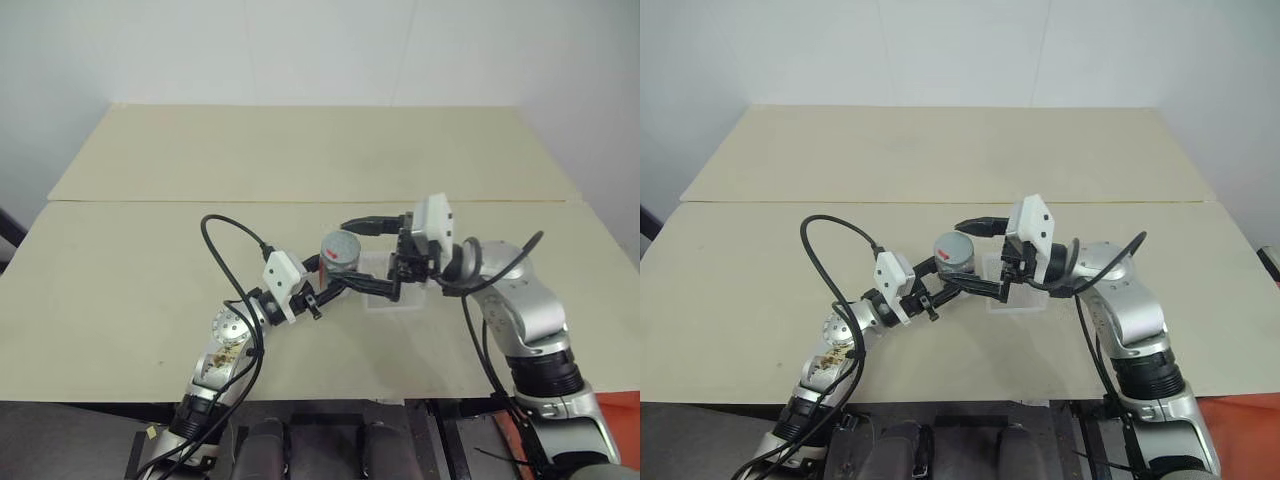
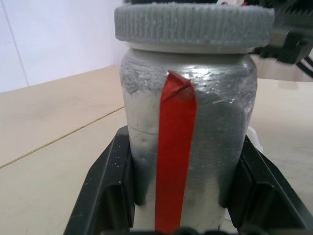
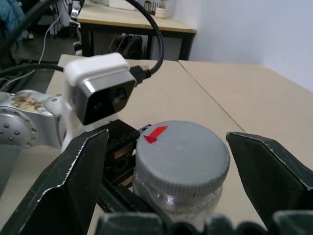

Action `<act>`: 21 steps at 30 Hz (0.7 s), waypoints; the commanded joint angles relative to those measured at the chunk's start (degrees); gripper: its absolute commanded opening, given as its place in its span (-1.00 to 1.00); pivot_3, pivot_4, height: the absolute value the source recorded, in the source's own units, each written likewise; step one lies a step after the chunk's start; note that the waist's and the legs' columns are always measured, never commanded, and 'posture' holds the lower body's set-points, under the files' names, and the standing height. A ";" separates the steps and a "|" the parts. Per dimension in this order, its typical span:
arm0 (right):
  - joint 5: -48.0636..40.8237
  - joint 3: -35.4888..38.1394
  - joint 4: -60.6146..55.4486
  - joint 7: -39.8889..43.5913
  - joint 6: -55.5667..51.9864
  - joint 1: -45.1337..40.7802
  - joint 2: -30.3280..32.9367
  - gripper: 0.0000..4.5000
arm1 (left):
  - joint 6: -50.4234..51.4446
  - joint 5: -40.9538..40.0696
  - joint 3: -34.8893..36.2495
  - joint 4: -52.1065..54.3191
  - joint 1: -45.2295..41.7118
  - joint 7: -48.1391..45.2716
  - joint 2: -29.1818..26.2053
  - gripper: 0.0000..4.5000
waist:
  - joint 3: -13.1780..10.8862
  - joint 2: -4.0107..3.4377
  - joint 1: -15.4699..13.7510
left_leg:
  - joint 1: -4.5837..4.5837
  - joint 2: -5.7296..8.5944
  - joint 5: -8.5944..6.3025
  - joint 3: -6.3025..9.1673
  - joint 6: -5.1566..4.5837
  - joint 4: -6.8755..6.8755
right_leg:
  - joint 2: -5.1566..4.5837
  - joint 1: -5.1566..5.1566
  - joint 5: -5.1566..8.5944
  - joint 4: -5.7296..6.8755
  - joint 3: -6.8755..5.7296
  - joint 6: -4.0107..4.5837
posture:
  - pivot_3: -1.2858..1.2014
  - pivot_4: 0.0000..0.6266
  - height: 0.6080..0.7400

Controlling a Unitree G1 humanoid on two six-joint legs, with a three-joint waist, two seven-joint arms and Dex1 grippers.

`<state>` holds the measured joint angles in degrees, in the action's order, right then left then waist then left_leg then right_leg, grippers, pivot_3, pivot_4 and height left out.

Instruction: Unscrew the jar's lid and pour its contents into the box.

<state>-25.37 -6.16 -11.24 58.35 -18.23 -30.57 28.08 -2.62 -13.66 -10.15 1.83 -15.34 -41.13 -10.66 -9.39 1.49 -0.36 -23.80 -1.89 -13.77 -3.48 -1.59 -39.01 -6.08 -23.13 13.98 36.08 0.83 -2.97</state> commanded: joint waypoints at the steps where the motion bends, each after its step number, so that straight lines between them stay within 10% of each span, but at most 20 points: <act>1: 0.39 0.82 0.07 -0.69 1.70 -1.63 -0.51 0.99 | -1.31 -0.42 -0.10 2.55 -0.32 0.03 0.20 -0.13 | 0.00 0.00 -0.02 | 0.00 0.00 0.00 0.00 0.00 0.00 | 0.00 0.00 0.00 0.00 0.00 0.00 | 0.03 -0.52 1.00; 14: -1.09 1.53 0.85 0.09 0.17 -2.15 -0.82 0.99 | -1.70 -0.31 -0.04 2.30 -0.21 0.16 0.28 -0.13 | 0.00 0.00 -0.11 | 0.00 0.00 0.00 0.00 0.00 -0.01 | 0.00 0.01 0.00 0.01 0.00 0.00 | 0.03 -0.52 1.00; 21: -0.96 1.69 0.71 -0.34 0.45 -1.94 -0.54 0.46 | -1.62 -0.33 -0.22 2.33 -0.16 0.04 0.30 -0.13 | 0.00 0.00 -0.11 | 0.00 0.00 0.00 0.00 0.00 -0.01 | 0.00 0.01 0.00 0.00 0.00 0.00 | 0.03 -0.52 1.00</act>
<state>-25.56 -6.12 -9.15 58.37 -18.21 -31.56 27.30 -2.82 -13.64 -10.18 1.83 -15.34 -41.09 -10.64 -9.39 1.49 -0.47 -23.80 -1.89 -13.77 -3.48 -1.59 -39.02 -6.08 -23.12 13.98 36.08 0.83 -2.97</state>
